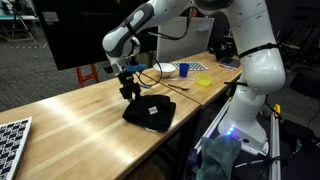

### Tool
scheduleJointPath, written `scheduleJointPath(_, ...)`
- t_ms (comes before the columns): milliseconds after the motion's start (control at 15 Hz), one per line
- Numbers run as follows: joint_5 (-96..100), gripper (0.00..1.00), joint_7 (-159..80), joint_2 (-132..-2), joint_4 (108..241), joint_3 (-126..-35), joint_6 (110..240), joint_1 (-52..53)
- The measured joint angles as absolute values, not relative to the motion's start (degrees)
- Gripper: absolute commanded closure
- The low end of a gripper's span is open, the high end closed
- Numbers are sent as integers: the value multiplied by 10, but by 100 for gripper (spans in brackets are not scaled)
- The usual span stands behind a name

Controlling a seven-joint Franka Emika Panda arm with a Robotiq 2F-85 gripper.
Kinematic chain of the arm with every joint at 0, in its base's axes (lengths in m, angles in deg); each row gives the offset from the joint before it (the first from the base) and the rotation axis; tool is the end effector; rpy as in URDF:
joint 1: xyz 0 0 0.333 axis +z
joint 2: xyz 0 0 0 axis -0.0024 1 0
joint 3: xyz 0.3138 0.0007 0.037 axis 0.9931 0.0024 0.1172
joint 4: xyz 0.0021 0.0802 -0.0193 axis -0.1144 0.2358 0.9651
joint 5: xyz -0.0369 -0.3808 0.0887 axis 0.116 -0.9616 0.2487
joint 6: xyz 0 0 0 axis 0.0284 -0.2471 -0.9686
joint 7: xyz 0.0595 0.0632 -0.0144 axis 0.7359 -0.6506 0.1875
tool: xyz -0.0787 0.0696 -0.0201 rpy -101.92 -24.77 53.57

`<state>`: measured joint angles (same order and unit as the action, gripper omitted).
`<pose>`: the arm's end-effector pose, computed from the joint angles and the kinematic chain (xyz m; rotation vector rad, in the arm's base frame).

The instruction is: Use the black towel to wipe the table.

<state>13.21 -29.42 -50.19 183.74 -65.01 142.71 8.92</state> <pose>0.5499 0.2121 0.2100 -2.7966 -0.5365 0.8721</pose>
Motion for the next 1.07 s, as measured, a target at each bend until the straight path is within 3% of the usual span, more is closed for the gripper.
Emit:
scheduleJointPath(333,148,100,-294,-495,1826,-650,1425,82)
scheduleJointPath(1067,200,100,-295,-487,1829,-654,1426,71)
